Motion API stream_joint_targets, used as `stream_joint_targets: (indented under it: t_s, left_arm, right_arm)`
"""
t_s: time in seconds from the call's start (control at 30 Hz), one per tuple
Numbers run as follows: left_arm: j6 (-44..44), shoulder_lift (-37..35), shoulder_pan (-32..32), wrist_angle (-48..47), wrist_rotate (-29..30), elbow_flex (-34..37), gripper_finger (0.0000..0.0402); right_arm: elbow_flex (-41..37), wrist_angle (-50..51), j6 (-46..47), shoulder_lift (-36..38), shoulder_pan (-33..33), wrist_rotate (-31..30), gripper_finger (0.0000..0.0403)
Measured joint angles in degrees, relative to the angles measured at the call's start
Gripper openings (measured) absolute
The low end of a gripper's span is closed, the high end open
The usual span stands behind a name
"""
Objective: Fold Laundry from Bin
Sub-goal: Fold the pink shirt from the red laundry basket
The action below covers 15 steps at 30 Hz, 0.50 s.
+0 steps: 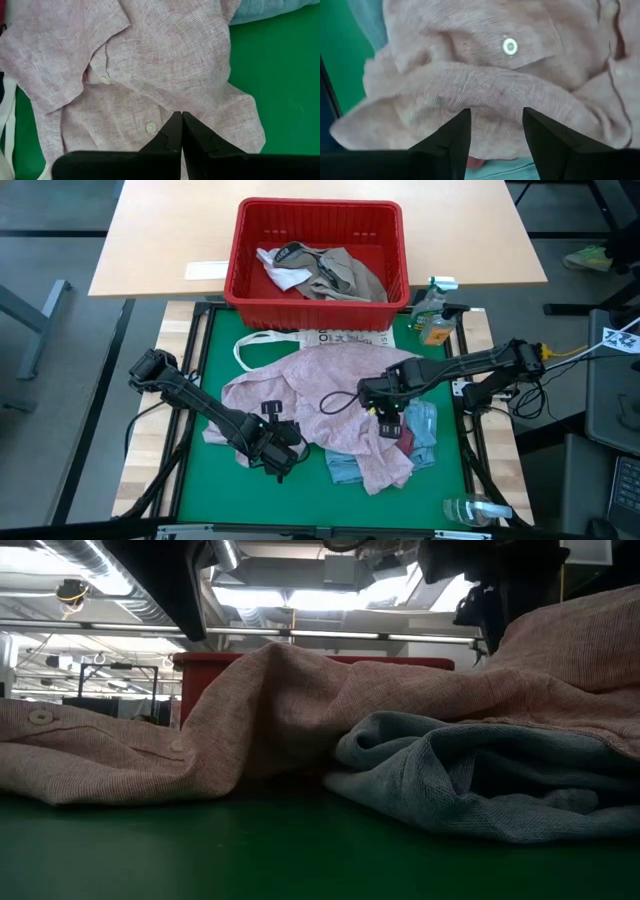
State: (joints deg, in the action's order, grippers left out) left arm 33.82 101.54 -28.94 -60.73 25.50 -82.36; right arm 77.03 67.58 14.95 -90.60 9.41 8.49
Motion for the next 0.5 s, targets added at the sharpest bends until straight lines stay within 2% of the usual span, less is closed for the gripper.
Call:
stream_joint_targets:
  t_s: [0.23,0.5]
  left_arm:
    - [0.09,0.0,-0.36,0.0,0.0,-0.01,0.0]
    - [0.07,0.02,-0.35,0.0,0.0,-0.01,0.0]
  right_arm:
    - [0.0,3.08,-12.65,-0.01,0.43,0.01,0.0177]
    - [0.0,-0.43,-20.1,-0.15,3.93,-6.03,0.0177]
